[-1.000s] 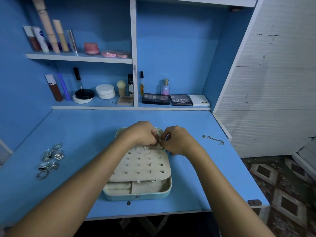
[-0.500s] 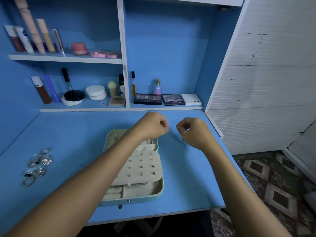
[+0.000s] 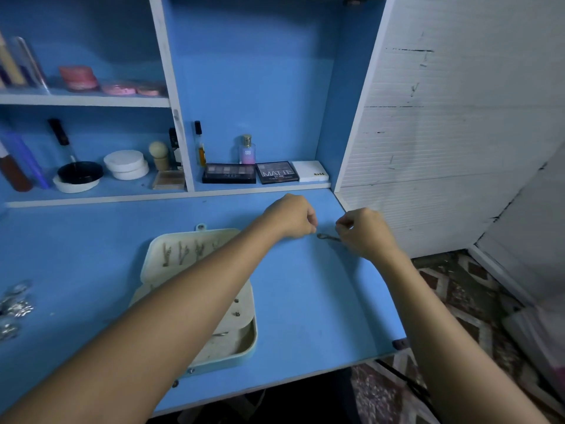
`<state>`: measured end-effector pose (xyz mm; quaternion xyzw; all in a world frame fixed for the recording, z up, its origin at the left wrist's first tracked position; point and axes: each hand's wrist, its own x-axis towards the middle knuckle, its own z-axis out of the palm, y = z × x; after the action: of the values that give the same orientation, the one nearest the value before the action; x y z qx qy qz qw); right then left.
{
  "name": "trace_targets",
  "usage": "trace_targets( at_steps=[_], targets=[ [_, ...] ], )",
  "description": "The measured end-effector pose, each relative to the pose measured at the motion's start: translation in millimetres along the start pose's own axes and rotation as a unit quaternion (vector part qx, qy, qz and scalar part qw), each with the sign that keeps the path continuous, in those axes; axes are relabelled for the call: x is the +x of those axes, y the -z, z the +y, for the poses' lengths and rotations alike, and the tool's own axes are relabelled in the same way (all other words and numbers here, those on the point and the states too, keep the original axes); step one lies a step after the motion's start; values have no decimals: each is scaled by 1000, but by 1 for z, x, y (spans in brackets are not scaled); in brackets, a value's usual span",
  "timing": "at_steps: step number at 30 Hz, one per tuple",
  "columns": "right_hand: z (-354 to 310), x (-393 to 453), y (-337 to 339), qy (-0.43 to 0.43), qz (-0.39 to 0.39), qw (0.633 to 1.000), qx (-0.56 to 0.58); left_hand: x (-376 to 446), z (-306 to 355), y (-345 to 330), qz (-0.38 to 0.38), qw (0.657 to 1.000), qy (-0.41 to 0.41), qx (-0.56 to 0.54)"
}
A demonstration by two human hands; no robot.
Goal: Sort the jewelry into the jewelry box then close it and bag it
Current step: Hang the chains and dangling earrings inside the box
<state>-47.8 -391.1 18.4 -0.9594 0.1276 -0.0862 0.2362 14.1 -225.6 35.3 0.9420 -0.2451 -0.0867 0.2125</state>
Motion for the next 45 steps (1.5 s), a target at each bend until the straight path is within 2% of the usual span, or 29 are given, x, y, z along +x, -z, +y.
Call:
trace_targets(
  at_steps=[19,24,30,39,45],
  targets=[
    [9,0,-2,-13,-56,998,-40,23,8,-22,11,999,31,30],
    [6,-3,-3,-18,-83,995,-57,24,10,-20,-30,999,41,21],
    [7,-3,-3,-23,-85,995,-42,23,18,-20,-74,993,68,63],
    [4,3,-8,-43,-115,992,-21,17,23,-17,-128,985,53,100],
    [-4,1,-6,-25,-161,984,-76,11,23,-15,-140,984,27,103]
  ],
)
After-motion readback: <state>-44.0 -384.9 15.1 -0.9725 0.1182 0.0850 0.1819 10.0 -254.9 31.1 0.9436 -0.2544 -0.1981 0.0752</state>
